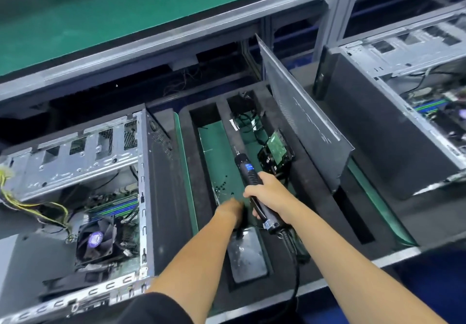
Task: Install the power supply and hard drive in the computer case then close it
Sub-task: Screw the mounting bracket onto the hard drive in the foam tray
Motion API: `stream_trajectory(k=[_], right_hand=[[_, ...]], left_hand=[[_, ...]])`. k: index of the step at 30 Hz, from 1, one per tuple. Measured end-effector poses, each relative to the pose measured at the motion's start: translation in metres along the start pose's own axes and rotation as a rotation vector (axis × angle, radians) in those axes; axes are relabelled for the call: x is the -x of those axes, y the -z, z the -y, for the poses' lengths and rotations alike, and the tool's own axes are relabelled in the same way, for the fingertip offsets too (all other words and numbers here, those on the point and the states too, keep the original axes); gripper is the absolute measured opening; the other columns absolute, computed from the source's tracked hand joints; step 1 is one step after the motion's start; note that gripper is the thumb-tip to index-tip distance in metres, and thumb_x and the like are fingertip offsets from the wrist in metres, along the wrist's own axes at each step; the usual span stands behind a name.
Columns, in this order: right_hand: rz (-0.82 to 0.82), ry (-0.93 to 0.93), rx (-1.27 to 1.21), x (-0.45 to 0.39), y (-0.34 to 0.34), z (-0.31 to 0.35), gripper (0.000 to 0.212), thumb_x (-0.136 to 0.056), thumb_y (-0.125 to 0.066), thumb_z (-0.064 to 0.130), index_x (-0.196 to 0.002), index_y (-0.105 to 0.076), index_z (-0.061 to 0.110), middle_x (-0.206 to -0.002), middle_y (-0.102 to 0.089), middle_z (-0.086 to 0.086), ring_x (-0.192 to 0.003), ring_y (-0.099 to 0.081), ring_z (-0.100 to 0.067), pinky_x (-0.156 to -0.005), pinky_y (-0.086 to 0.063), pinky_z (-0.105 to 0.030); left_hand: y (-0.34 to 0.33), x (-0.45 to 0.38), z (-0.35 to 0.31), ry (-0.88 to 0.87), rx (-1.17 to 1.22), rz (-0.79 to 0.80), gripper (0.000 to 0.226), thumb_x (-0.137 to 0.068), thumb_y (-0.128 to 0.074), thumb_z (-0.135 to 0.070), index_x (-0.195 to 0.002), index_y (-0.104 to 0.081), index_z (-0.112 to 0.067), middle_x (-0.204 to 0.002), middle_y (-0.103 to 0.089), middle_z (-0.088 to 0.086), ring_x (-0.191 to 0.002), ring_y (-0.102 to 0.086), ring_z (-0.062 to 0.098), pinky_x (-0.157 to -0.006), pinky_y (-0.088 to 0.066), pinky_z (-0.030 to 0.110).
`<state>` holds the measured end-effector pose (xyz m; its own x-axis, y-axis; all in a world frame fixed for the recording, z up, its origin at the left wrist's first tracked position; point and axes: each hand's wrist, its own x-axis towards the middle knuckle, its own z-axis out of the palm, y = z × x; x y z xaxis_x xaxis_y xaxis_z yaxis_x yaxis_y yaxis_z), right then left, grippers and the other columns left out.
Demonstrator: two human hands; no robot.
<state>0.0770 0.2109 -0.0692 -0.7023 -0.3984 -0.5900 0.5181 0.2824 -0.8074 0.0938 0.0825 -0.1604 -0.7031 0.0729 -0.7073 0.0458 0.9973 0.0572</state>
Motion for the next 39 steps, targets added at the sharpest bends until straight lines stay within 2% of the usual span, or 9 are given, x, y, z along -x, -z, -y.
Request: stream_trajectory(k=[1,4,8,18,24,28,30,35,39], right_hand=[[-0.001,-0.005,-0.004,-0.001,0.000,-0.001,0.022,-0.081,-0.062,0.008,-0.095,-0.044,0.010,-0.072,-0.052,-0.011,-0.045,-0.053,-0.025,-0.043,-0.045,-0.027],[-0.003,-0.014,-0.012,-0.003,0.000,-0.003,0.023,-0.082,-0.062,0.008,-0.095,-0.044,0.010,-0.073,-0.052,-0.012,-0.045,-0.053,-0.025,-0.043,-0.045,-0.027],[0.001,-0.009,-0.009,-0.005,-0.004,-0.001,0.023,-0.082,-0.062,0.008,-0.093,-0.042,0.010,-0.073,-0.051,-0.012,-0.046,-0.054,-0.025,-0.044,-0.045,-0.028],[0.010,0.000,0.014,-0.010,-0.011,0.001,0.023,-0.080,-0.064,0.010,-0.092,-0.043,0.010,-0.072,-0.051,-0.011,-0.050,-0.054,-0.028,-0.048,-0.047,-0.031],[-0.030,0.015,-0.041,-0.009,-0.001,0.001,0.022,-0.081,-0.063,0.007,-0.091,-0.043,0.010,-0.071,-0.052,-0.012,-0.045,-0.054,-0.025,-0.044,-0.045,-0.029],[-0.057,0.013,-0.062,-0.008,0.005,0.002,0.021,-0.081,-0.063,0.010,-0.089,-0.044,0.012,-0.071,-0.053,-0.010,-0.044,-0.055,-0.024,-0.043,-0.046,-0.028],[-0.062,0.006,-0.075,-0.008,0.007,0.001,0.021,-0.081,-0.064,0.010,-0.089,-0.044,0.012,-0.072,-0.053,-0.011,-0.044,-0.056,-0.024,-0.043,-0.047,-0.028],[-0.037,-0.003,-0.059,-0.005,0.008,0.001,0.021,-0.080,-0.064,0.012,-0.091,-0.046,0.012,-0.077,-0.054,-0.011,-0.043,-0.056,-0.022,-0.043,-0.047,-0.027],[-0.041,-0.006,-0.055,-0.006,0.011,0.000,0.023,-0.077,-0.064,0.013,-0.093,-0.046,0.012,-0.079,-0.054,-0.011,-0.043,-0.056,-0.021,-0.042,-0.047,-0.026]], left_hand=[[0.004,0.004,-0.001,0.028,-0.062,0.024,0.041,-0.094,-0.049,-0.011,-0.134,-0.046,-0.010,-0.129,-0.052,0.015,-0.117,-0.054,0.031,-0.097,-0.047,0.041],[0.003,0.005,0.003,0.124,0.039,0.035,0.040,-0.090,-0.053,-0.009,-0.130,-0.051,-0.013,-0.126,-0.056,0.010,-0.113,-0.057,0.028,-0.094,-0.049,0.039],[0.003,0.009,0.002,0.167,0.085,0.043,0.039,-0.089,-0.053,-0.006,-0.127,-0.053,-0.011,-0.123,-0.058,0.010,-0.111,-0.058,0.028,-0.093,-0.050,0.037],[0.009,0.009,0.007,0.107,0.084,0.100,0.041,-0.089,-0.056,-0.010,-0.129,-0.052,-0.007,-0.128,-0.053,0.011,-0.115,-0.055,0.029,-0.097,-0.047,0.038],[0.026,0.008,0.017,0.221,0.316,-0.192,0.028,-0.088,-0.047,-0.003,-0.113,-0.059,0.000,-0.115,-0.060,0.020,-0.105,-0.060,0.035,-0.084,-0.049,0.036],[0.031,0.005,0.019,0.241,0.398,-0.289,0.025,-0.086,-0.049,-0.002,-0.108,-0.061,-0.002,-0.109,-0.062,0.020,-0.100,-0.059,0.037,-0.080,-0.049,0.037],[0.031,0.005,0.019,0.238,0.402,-0.307,0.025,-0.086,-0.049,-0.001,-0.109,-0.059,-0.004,-0.108,-0.061,0.019,-0.100,-0.059,0.037,-0.079,-0.049,0.037],[0.028,0.001,0.022,0.289,0.332,-0.486,0.024,-0.085,-0.043,0.010,-0.103,-0.054,-0.001,-0.102,-0.062,0.019,-0.092,-0.061,0.037,-0.070,-0.048,0.038],[0.021,-0.015,0.024,0.272,0.263,-0.461,0.031,-0.085,-0.038,0.012,-0.108,-0.056,0.000,-0.106,-0.062,0.020,-0.097,-0.061,0.037,-0.078,-0.050,0.041]])
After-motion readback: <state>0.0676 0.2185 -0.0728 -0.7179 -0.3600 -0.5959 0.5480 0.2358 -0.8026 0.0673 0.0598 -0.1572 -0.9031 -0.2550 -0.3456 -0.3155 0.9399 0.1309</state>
